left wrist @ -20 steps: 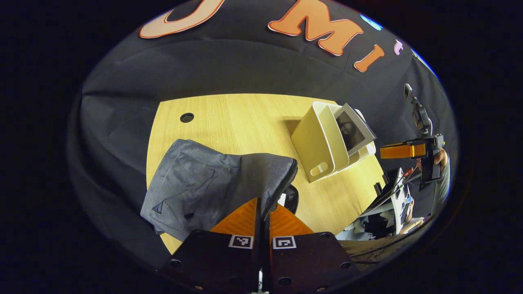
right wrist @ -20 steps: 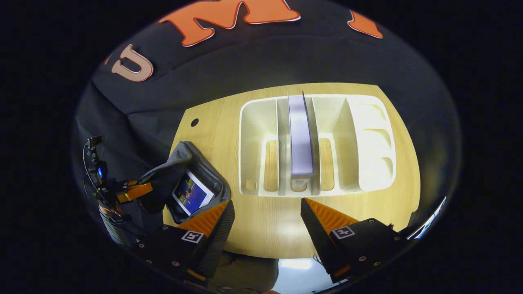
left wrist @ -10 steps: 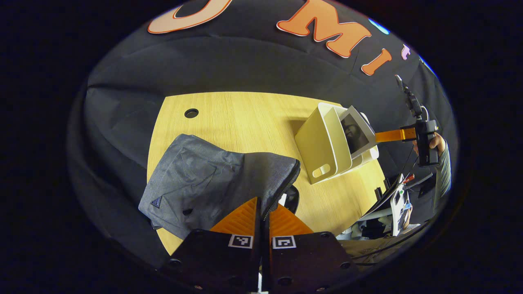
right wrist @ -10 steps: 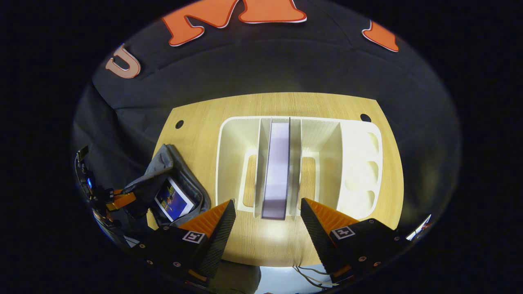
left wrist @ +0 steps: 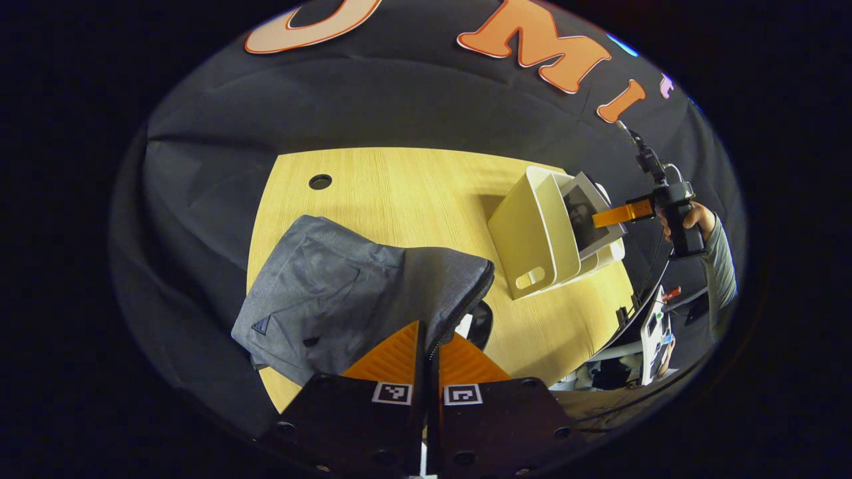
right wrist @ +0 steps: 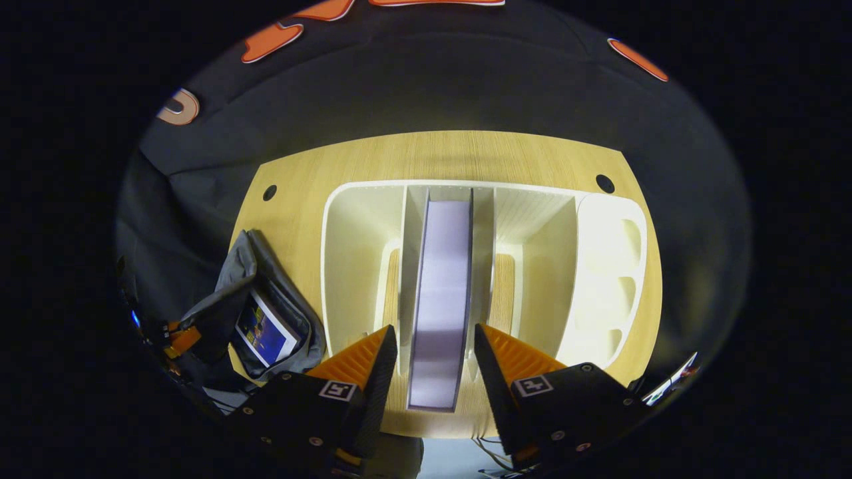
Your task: Open the schoolbag, grab two books from the bookshelf and put them into the schoolbag.
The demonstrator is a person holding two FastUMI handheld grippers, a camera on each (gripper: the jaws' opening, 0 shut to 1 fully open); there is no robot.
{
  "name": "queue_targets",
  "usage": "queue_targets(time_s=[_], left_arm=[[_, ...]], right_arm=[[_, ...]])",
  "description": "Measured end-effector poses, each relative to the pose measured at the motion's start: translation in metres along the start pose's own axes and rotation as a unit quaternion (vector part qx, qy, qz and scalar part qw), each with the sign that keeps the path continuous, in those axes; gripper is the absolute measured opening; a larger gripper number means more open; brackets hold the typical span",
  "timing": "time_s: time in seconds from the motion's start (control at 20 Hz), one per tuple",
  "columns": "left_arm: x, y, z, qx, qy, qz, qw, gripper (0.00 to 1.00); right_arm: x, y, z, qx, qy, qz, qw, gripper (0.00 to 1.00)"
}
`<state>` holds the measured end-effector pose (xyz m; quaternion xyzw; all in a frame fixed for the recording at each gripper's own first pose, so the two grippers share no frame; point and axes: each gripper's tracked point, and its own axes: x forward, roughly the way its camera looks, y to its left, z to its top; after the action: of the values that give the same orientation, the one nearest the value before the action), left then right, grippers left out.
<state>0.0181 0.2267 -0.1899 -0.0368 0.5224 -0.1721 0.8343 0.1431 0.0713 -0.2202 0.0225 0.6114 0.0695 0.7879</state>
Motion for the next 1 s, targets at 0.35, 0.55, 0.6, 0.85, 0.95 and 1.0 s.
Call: queue_targets(time_s=[0.35,0.55,0.6,0.85,0.95,1.0], left_arm=[[-0.002,0.0,-0.002,-0.007,0.001,0.013,1.0,0.04],[0.0,-0.003,-0.001,-0.006,0.0,0.012,1.0,0.04],[0.001,-0.004,-0.001,-0.002,0.0,0.007,1.0,0.04],[0.003,-0.005,-0.004,0.009,0.003,-0.017,1.0,0.04],[0.002,-0.004,-0.006,0.02,0.006,-0.028,0.999,0.04],[0.002,-0.005,-0.006,0.023,0.008,-0.034,0.999,0.04]], right_arm=[[0.008,-0.004,0.005,0.027,0.017,-0.01,0.999,0.36],[-0.002,-0.002,0.0,0.033,0.013,-0.015,0.999,0.33],[-0.006,-0.002,0.0,0.037,0.007,-0.016,0.999,0.33],[-0.037,0.0,-0.019,0.06,-0.019,-0.033,0.997,0.33],[-0.048,0.001,-0.03,0.076,-0.025,-0.036,0.996,0.32],[-0.049,0.003,-0.038,0.084,-0.026,-0.036,0.995,0.33]])
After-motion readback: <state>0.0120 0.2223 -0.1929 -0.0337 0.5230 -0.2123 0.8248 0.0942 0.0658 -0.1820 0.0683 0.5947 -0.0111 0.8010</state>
